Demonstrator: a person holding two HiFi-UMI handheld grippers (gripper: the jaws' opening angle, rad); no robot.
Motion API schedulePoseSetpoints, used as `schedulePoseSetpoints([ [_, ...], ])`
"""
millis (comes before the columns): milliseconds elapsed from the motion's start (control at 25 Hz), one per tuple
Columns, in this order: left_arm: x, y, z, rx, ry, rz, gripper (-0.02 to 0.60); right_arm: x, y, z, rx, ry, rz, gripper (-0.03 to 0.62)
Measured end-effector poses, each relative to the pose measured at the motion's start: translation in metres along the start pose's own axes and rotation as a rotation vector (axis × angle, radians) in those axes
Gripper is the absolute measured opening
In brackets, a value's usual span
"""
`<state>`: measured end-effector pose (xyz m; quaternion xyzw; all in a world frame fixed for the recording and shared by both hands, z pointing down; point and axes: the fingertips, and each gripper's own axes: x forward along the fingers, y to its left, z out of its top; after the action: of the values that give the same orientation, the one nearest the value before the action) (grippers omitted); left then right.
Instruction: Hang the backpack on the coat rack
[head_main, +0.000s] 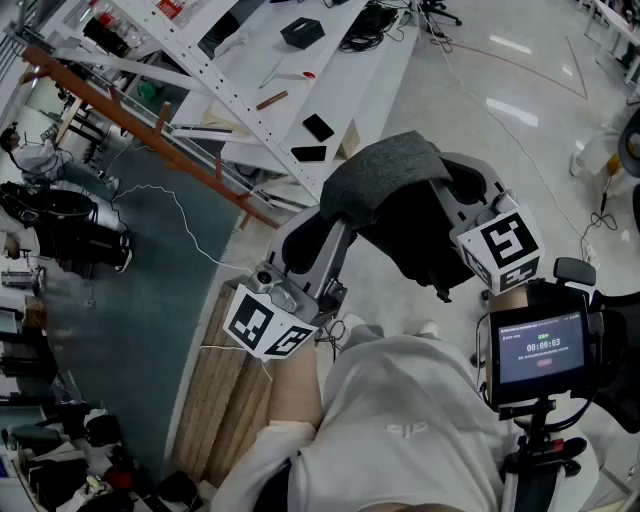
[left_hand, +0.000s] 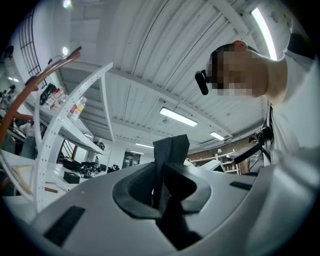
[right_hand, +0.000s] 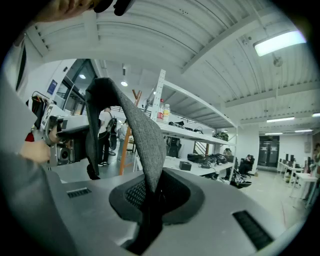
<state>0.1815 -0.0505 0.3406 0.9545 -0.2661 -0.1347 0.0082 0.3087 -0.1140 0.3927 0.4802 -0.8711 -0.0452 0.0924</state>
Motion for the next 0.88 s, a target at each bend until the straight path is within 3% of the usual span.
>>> schedulePoseSetpoints([
  [280, -0.082, 0.075, 0.059, 0.041, -0.085, 0.065, 0.057, 0.097, 0.082, 0.062, -0.112, -0.033, 0.123, 0.043],
  [600, -0.185, 0.166, 0.098, 0.066, -0.132, 0.148, 0.057, 0.212, 0.184, 0.094, -0.193, -0.043, 0.253, 0.043],
  [880, -0.206, 0.221, 0.141, 0.096, -0.204, 0.223, 0.057, 0.288, 0.209, 0.146, -0.264, -0.109, 0.354, 0.043],
])
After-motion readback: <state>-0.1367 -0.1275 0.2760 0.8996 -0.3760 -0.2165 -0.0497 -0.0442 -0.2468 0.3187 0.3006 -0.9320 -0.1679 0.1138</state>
